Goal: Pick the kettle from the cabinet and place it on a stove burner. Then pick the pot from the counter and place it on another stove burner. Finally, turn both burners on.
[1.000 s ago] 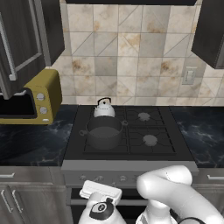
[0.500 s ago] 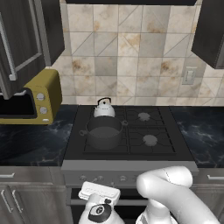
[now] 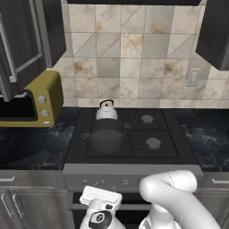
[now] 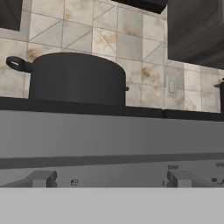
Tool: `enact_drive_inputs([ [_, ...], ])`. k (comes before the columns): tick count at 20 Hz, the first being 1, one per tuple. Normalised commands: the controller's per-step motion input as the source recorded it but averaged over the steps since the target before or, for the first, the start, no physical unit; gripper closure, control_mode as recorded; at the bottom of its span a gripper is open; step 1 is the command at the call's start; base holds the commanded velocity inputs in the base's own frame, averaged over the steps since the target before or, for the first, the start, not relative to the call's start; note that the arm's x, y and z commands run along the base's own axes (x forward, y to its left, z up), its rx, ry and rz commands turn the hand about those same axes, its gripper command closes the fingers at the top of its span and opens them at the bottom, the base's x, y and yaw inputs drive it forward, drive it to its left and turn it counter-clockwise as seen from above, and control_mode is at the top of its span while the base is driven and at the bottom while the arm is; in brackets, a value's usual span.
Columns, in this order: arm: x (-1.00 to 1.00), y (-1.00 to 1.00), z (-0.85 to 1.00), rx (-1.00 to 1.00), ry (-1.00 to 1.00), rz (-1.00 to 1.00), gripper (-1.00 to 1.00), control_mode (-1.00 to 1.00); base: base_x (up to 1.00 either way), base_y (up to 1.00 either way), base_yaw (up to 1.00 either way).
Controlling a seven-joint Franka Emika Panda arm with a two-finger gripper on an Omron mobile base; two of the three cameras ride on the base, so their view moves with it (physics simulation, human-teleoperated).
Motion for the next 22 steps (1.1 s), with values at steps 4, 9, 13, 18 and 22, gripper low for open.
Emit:
enact_drive_inputs([
  [4, 0.02, -0.08, 0.0, 0.0, 0.0, 0.01, -1.0, -1.0, 0.0, 0.0, 0.0],
  [9, 0.07, -0.18, 0.0, 0.0, 0.0, 0.0, -1.0, -1.0, 0.0, 0.0, 0.0],
  [13, 0.11, -0.18, 0.0, 0.01, 0.0, 0.01, -1.0, -1.0, 0.0, 0.0, 0.0],
  [18, 0.14, 0.0, -0.03, 0.0, 0.0, 0.07, -1.0, -1.0, 0.0, 0.0, 0.0],
  [22, 0.06, 0.0, -0.14, 0.0, 0.0, 0.09, -1.0, -1.0, 0.0, 0.0, 0.0],
])
